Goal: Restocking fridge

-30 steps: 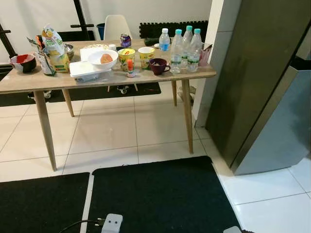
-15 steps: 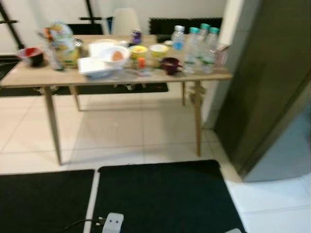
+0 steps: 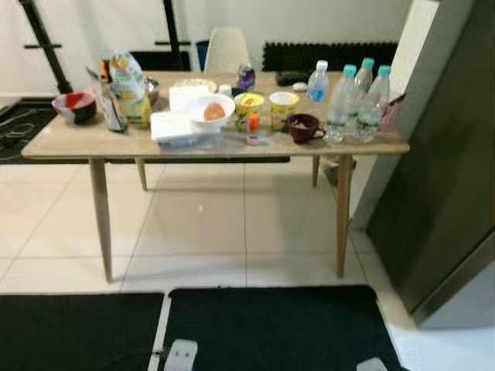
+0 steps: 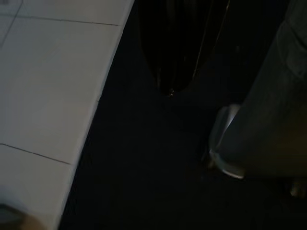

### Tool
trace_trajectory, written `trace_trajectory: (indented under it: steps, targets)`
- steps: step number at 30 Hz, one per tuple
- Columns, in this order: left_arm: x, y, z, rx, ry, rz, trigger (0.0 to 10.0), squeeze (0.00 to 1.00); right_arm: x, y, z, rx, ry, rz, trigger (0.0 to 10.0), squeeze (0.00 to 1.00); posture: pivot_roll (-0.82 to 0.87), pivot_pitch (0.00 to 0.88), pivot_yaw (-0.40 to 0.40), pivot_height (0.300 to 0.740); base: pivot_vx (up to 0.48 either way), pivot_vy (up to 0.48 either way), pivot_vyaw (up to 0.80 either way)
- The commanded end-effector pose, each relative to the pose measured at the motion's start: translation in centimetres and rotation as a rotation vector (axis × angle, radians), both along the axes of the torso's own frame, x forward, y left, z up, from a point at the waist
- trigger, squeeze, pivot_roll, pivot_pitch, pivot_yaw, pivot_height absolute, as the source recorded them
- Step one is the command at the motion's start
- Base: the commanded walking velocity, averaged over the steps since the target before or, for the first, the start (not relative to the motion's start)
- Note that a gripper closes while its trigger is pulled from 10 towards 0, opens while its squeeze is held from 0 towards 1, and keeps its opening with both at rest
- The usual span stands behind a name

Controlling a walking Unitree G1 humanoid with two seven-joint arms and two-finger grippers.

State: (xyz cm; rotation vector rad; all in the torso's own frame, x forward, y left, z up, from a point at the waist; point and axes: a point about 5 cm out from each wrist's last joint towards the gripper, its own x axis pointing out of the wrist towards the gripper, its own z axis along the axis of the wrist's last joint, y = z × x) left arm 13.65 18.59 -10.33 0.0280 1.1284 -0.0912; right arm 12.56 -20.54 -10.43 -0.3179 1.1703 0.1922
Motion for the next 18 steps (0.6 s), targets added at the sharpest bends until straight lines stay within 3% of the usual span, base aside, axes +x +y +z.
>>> trace_trajectory:
  steps: [1,18]
  targets:
    - [-0.05,-0.23,-0.04,-0.002,0.004,-0.013,10.0,0.0,-0.76,-0.08,-0.23,-0.002,0.028,0.002,10.0,0.0,-0.02,0.002,-0.016,0.74,0.3,0.0,0.0]
    - [0.08,-0.25,0.0,0.001,0.001,-0.026,10.0,0.0,-0.73,-0.36,-0.17,-0.011,0.026,0.01,10.0,0.0,-0.02,0.0,-0.018,0.74,0.3,0.0,0.0]
